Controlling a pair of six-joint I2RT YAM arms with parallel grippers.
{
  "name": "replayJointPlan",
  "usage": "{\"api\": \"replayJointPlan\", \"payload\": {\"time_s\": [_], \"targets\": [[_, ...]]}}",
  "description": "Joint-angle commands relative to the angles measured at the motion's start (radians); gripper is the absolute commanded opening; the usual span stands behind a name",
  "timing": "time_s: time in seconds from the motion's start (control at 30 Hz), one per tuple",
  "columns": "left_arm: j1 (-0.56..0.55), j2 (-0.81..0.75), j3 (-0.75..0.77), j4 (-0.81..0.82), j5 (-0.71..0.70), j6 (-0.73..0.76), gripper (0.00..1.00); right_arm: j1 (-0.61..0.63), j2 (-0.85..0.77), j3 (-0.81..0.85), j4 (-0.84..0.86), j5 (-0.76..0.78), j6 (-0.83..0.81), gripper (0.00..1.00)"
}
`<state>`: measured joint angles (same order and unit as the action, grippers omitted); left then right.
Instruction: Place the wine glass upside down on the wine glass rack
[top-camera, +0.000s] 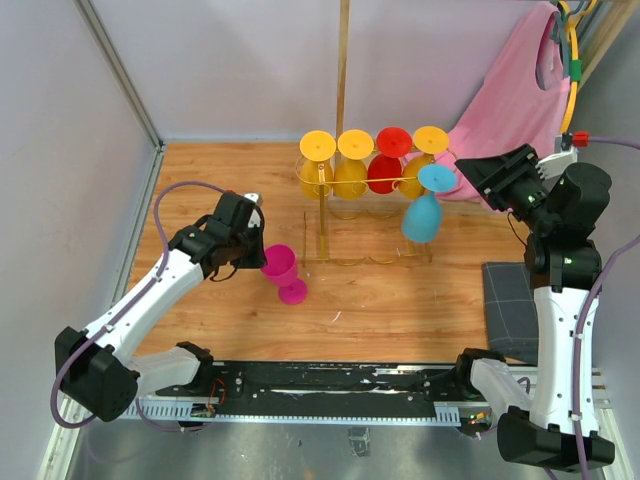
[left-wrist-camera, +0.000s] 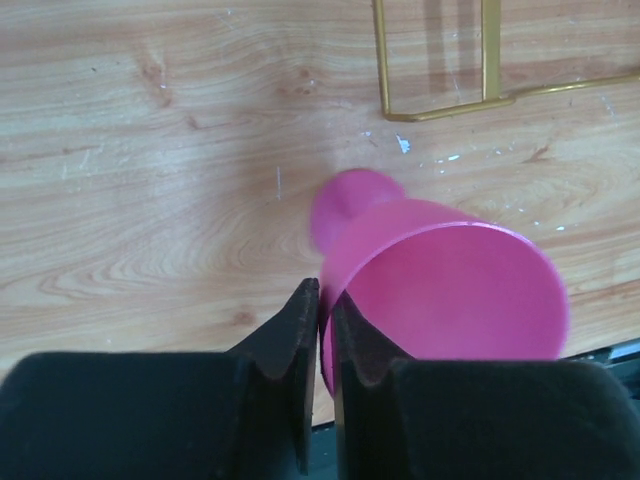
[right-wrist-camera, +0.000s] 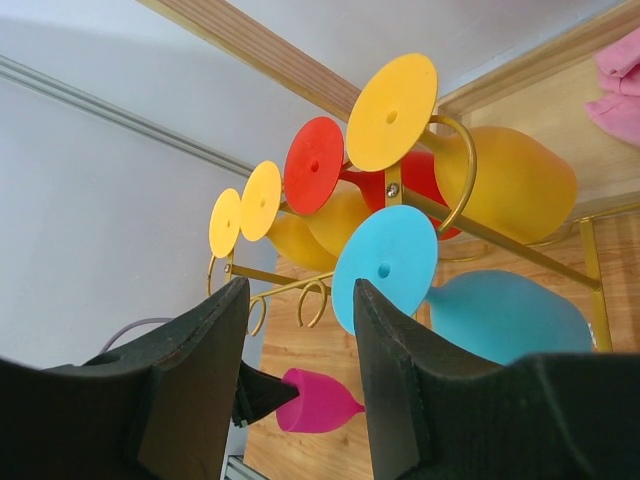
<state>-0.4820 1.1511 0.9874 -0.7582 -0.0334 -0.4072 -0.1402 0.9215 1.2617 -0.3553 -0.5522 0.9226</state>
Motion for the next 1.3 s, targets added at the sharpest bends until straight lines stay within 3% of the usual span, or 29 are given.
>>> {"api": "replayJointPlan", "payload": {"time_s": [0.0,0.07,0.27,0.5,0.63,0.77,0.97,1.1,1.27], "targets": [[-0.011,-0.005,0.038,0.000,-0.025,0.001,0.08,-0.020,-0.005,-0.006,0.035,-0.006,0.005,0.48],[-0.012,-0.009,0.048,-0.003,-0.021,0.002,0.01,-0.021,-0.006,-0.007,0.035,-0.006,0.005,0.48],[-0.012,-0.035,0.118,-0.041,0.087,0.035,0.00,-0.020,-0.006,-0.005,0.035,-0.006,0.002,0.48],[-0.012,-0.067,0.209,-0.025,0.516,0.061,0.00,-0.021,0.000,0.007,0.036,-0.013,-0.002,0.48],[-0.012,-0.091,0.216,0.090,0.791,0.018,0.00,-0.021,0.006,0.010,0.035,-0.018,0.001,0.48],[-0.011,-0.125,0.186,0.346,0.982,-0.142,0.00,-0.020,0.010,0.014,0.033,-0.023,-0.001,0.48],[0.035,-0.128,0.154,0.916,1.155,-0.564,0.00,-0.020,0.011,0.019,0.025,-0.024,-0.008,0.48],[0.156,-0.084,0.117,1.483,1.182,-0.997,0.00,-0.021,0.009,0.017,0.042,-0.032,-0.005,0.48],[0.274,0.012,0.105,1.884,1.135,-1.318,0.00,-0.018,0.004,-0.016,0.188,-0.106,0.053,0.48]]}}
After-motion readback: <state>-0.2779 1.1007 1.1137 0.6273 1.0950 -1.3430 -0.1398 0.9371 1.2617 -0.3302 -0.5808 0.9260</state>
